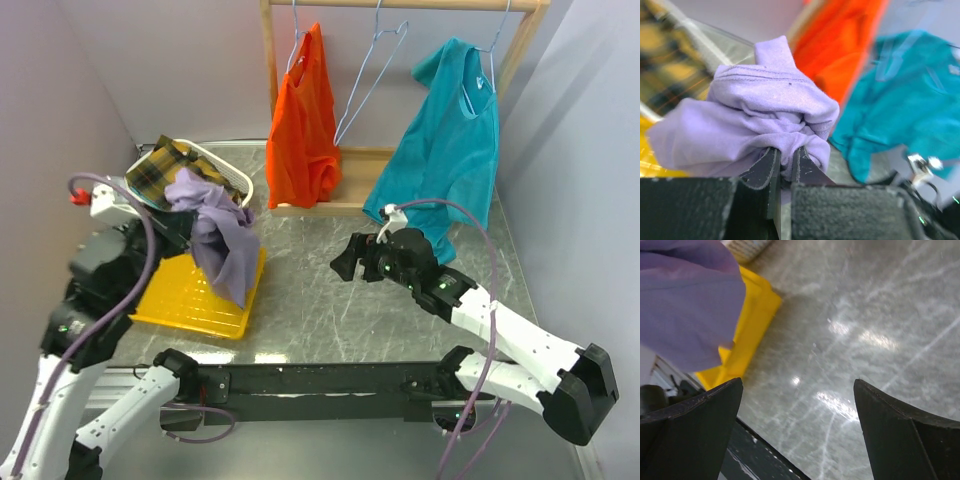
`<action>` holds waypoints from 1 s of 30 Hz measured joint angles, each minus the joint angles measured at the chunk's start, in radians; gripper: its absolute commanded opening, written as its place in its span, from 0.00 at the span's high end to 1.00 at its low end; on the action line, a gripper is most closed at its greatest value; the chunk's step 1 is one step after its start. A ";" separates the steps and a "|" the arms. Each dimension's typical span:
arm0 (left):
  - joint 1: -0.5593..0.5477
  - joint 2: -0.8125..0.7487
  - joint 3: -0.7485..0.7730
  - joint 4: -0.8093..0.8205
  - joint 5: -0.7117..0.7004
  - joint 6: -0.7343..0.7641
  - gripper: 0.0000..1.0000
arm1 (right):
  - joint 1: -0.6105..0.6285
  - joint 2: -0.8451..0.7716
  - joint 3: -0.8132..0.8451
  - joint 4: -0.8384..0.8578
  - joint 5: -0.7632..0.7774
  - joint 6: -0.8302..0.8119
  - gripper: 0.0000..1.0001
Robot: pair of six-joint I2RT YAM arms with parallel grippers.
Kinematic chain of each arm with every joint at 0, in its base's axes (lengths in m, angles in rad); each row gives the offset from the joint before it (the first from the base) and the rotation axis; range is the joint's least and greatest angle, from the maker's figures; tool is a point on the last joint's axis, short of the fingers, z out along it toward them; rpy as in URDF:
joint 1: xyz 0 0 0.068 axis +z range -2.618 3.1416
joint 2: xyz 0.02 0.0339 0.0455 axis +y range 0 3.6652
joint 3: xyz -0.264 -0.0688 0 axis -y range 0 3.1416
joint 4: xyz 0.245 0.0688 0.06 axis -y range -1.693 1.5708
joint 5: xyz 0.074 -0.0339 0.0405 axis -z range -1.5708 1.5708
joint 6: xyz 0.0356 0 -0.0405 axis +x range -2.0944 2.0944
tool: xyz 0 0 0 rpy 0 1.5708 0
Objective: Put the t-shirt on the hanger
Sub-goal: Pick up the T-shirt and place it in the bin, then place the T-shirt at the center of the board.
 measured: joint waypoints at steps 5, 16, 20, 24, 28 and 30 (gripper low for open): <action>0.000 0.074 0.191 -0.045 0.140 0.084 0.99 | 0.000 -0.039 0.046 -0.001 0.000 -0.002 0.00; 0.000 0.186 0.281 -0.066 0.566 0.166 0.99 | 0.000 -0.120 0.062 -0.044 0.022 -0.002 0.00; 0.000 0.208 0.262 -0.048 0.677 0.172 0.99 | 0.000 -0.148 0.062 -0.057 0.035 0.005 0.00; -0.006 0.211 0.248 -0.026 0.735 0.174 0.99 | 0.000 -0.169 0.000 0.043 -0.018 0.042 0.01; -0.023 0.215 0.246 -0.004 0.758 0.174 0.99 | 0.000 -0.154 -0.092 0.167 -0.095 0.082 0.03; -0.040 0.224 0.246 0.003 0.758 0.175 0.99 | 0.000 -0.123 -0.113 0.214 -0.127 0.106 0.04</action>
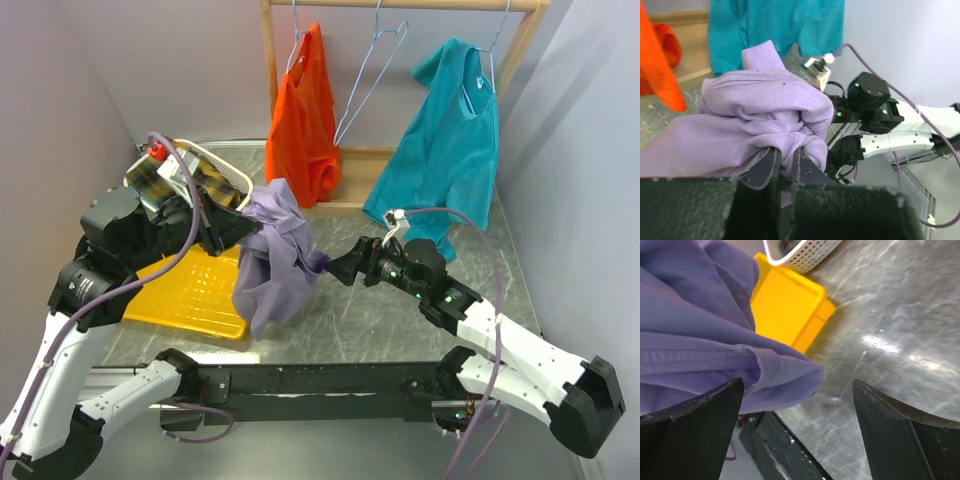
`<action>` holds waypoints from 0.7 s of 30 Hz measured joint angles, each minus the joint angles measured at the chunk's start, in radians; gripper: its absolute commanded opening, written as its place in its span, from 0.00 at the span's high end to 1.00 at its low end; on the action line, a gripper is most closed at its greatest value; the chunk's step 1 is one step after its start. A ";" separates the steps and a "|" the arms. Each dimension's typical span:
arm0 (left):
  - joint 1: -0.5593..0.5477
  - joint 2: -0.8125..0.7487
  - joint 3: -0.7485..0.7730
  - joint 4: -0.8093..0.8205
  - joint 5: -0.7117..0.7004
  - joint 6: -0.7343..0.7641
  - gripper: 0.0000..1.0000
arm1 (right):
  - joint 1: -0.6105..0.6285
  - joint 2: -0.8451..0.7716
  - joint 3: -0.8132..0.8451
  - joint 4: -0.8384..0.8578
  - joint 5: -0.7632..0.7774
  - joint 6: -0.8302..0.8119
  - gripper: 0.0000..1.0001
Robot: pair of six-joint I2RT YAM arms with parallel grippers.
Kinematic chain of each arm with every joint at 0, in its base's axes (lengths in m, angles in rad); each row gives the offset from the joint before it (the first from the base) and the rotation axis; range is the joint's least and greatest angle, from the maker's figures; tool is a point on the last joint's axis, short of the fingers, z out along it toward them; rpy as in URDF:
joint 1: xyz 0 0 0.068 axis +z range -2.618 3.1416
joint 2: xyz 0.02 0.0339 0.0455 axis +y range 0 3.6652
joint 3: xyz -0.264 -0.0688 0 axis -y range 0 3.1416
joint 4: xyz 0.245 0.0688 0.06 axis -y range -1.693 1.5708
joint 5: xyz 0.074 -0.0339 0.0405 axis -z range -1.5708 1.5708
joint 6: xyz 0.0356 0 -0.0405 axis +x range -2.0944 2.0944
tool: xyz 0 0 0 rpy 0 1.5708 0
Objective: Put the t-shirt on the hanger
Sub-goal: Place the T-shirt at the center of the board.
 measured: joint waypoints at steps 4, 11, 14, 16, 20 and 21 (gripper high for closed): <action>-0.039 0.021 0.000 0.002 -0.005 0.003 0.99 | 0.000 0.068 -0.001 0.093 -0.049 0.047 0.07; -0.124 0.056 0.000 0.002 -0.063 0.010 0.99 | 0.013 0.148 -0.002 0.203 -0.093 0.113 0.36; -0.162 0.058 0.000 0.002 -0.112 0.010 0.99 | 0.023 0.154 -0.009 0.197 -0.086 0.127 0.57; -0.178 0.058 0.000 0.003 -0.151 0.007 0.99 | 0.026 0.145 -0.011 0.161 -0.056 0.126 0.80; -0.195 0.050 -0.025 0.045 -0.224 -0.005 0.98 | 0.028 0.074 -0.008 0.021 0.053 0.110 1.00; -0.196 0.046 -0.040 0.058 -0.237 -0.008 0.96 | 0.028 0.044 0.000 -0.034 0.094 0.100 1.00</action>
